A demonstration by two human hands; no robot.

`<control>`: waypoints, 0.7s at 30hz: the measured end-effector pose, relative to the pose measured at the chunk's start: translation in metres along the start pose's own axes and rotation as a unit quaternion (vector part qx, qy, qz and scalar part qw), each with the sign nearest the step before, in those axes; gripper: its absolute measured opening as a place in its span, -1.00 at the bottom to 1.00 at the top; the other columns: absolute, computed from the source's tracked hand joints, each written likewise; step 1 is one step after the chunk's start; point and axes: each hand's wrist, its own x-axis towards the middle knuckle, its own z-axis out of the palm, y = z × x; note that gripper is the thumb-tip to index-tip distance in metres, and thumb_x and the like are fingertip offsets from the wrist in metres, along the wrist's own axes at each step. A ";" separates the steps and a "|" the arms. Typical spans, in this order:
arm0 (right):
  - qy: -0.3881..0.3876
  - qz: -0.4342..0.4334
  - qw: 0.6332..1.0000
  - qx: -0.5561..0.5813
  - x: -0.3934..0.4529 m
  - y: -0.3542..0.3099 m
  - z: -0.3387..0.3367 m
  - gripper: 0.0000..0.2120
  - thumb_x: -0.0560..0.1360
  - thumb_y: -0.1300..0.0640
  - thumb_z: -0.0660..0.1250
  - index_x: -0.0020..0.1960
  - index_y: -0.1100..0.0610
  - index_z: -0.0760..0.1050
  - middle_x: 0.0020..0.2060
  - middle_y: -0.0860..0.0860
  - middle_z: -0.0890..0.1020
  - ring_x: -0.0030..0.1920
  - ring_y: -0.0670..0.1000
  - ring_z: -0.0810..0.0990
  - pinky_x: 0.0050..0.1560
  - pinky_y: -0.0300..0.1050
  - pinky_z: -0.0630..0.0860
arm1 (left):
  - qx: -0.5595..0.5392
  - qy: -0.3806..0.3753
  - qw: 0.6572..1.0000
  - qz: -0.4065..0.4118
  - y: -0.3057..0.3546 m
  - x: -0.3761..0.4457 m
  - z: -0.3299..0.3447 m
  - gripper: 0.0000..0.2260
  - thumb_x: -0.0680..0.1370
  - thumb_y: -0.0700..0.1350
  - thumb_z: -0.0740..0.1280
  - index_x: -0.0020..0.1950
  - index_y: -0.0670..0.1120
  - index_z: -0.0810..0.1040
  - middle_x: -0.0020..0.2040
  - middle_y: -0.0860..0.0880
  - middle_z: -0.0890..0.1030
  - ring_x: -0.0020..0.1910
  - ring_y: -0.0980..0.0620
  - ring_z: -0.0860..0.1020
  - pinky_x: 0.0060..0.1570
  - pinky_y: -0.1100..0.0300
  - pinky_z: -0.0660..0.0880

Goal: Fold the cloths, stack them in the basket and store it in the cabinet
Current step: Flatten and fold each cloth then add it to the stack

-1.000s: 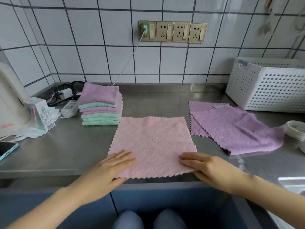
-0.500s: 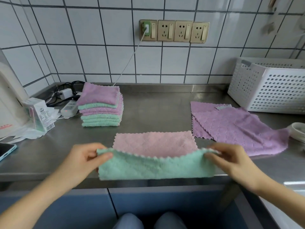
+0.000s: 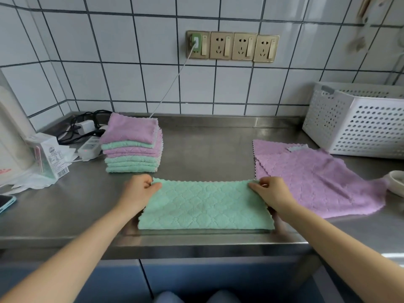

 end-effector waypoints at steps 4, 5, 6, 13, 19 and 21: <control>0.018 -0.016 0.999 -0.027 0.002 -0.005 0.004 -0.72 0.51 0.03 0.35 -0.03 0.27 0.58 -0.18 0.13 0.63 -0.24 0.12 0.55 -0.22 -0.09 0.48 | 0.034 0.028 0.999 -0.008 0.004 0.002 0.005 -0.59 0.49 -0.10 0.40 -0.41 -0.08 0.22 -0.54 0.03 0.21 -0.48 0.01 0.16 -0.40 0.13 0.11; 0.020 -0.015 0.999 -0.036 0.003 -0.007 0.004 -0.71 0.52 0.02 0.35 -0.01 0.28 0.57 -0.11 0.15 0.64 -0.16 0.15 0.57 -0.16 -0.07 0.50 | 0.046 0.034 0.998 -0.013 0.004 0.004 0.007 -0.60 0.49 -0.10 0.40 -0.41 -0.08 0.24 -0.54 0.03 0.23 -0.49 0.02 0.18 -0.40 0.13 0.14; 0.020 -0.014 0.999 -0.046 0.004 -0.009 0.003 -0.70 0.52 0.02 0.34 0.00 0.29 0.57 -0.06 0.17 0.64 -0.11 0.17 0.58 -0.12 -0.05 0.50 | 0.059 0.038 0.997 -0.019 0.003 0.006 0.008 -0.62 0.49 -0.09 0.40 -0.41 -0.08 0.27 -0.53 0.03 0.28 -0.49 0.02 0.22 -0.39 0.13 0.20; -0.001 0.057 0.998 -0.013 0.002 -0.017 -0.005 -0.66 0.50 0.00 0.36 -0.12 0.31 0.55 -0.35 0.17 0.48 -0.34 0.13 0.50 -0.38 -0.13 0.51 | 0.110 0.039 0.991 -0.070 0.017 0.003 0.005 -0.81 0.52 -0.06 0.36 -0.11 -0.19 0.50 -0.24 -0.14 0.58 -0.17 -0.14 0.53 -0.22 0.06 0.44; 0.077 -0.187 0.961 -0.188 -0.057 -0.007 -0.021 -0.69 0.56 0.09 0.26 0.26 0.19 0.46 0.10 0.10 0.59 0.02 0.11 0.60 0.02 -0.03 0.55 | 0.202 0.075 0.961 0.170 0.044 -0.075 0.001 -0.78 0.52 -0.07 0.25 0.11 -0.10 0.56 0.07 -0.02 0.57 0.10 -0.09 0.49 0.18 0.03 0.43; 0.042 -0.300 0.925 -0.228 -0.083 -0.005 -0.005 -0.70 0.56 0.10 0.22 0.26 0.15 0.48 0.18 0.05 0.55 0.16 0.09 0.53 0.15 -0.07 0.48 | 0.135 -0.028 0.970 0.198 0.063 -0.100 0.017 -0.58 0.54 0.07 0.07 0.23 -0.06 0.56 0.26 0.07 0.52 0.35 0.02 0.38 0.41 0.31 0.10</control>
